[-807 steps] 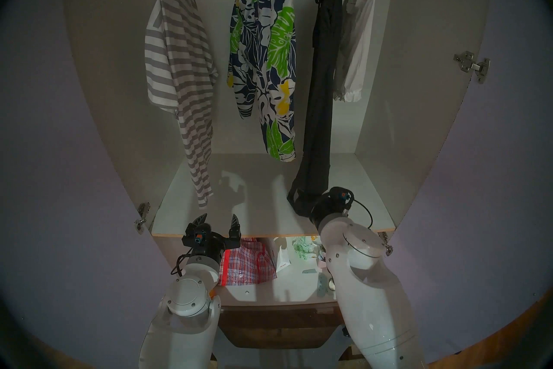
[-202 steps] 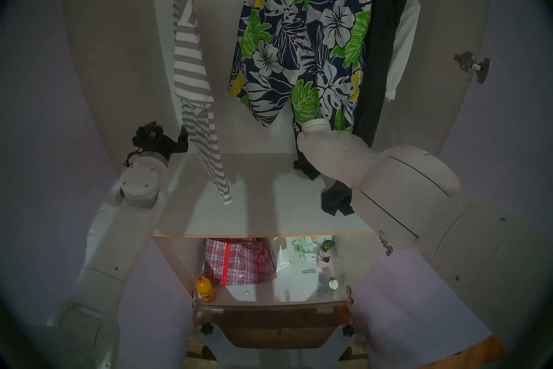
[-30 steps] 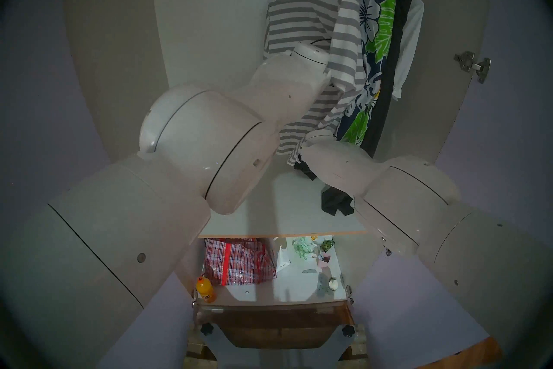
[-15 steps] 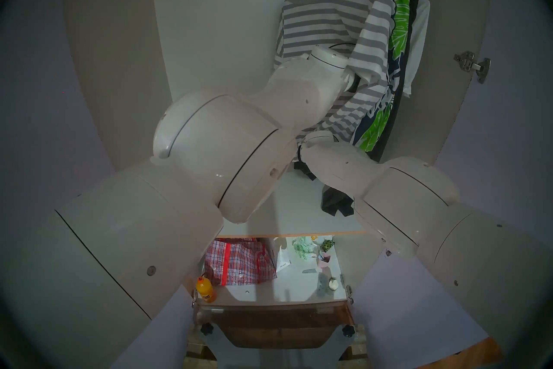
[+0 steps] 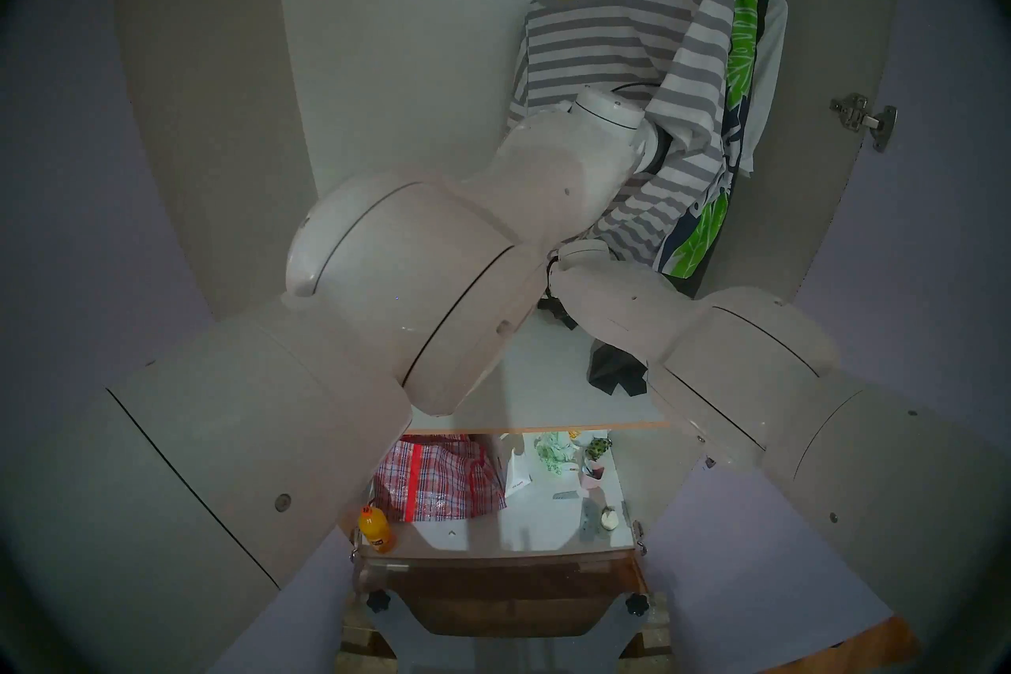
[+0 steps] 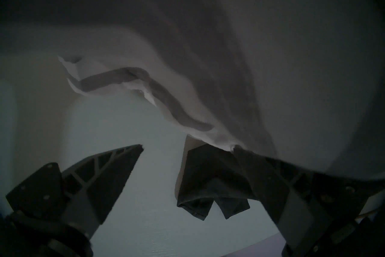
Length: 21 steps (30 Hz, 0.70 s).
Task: Move and arrange clothes and pants in the wardrobe
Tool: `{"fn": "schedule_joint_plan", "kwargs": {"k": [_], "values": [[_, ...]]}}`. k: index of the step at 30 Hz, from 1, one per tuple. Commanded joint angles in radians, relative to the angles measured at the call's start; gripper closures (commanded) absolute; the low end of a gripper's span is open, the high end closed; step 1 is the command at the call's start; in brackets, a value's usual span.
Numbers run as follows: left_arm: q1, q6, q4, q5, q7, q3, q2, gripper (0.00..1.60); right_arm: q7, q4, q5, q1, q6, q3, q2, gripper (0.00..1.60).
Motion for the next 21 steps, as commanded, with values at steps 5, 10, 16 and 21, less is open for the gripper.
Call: {"fn": "schedule_joint_plan", "kwargs": {"k": [5, 10, 16, 21], "values": [[-0.028, -0.017, -0.072, -0.011, -0.054, 0.028, -0.019, 0.0, -0.001, -0.013, -0.002, 0.027, -0.005, -0.001, -0.001, 0.0], [-0.035, -0.02, -0.084, -0.015, -0.058, 0.039, -0.019, 0.0, -0.001, -0.014, -0.002, 0.03, -0.006, -0.001, -0.001, 0.0], [-0.056, -0.021, -0.062, 0.001, -0.041, 0.052, -0.019, 0.0, -0.002, -0.015, -0.003, 0.037, -0.007, -0.001, -0.001, 0.0], [-0.064, -0.033, -0.039, 0.019, -0.045, 0.068, 0.04, 0.0, -0.002, -0.015, -0.003, 0.041, -0.008, -0.001, -0.001, 0.0]]}}
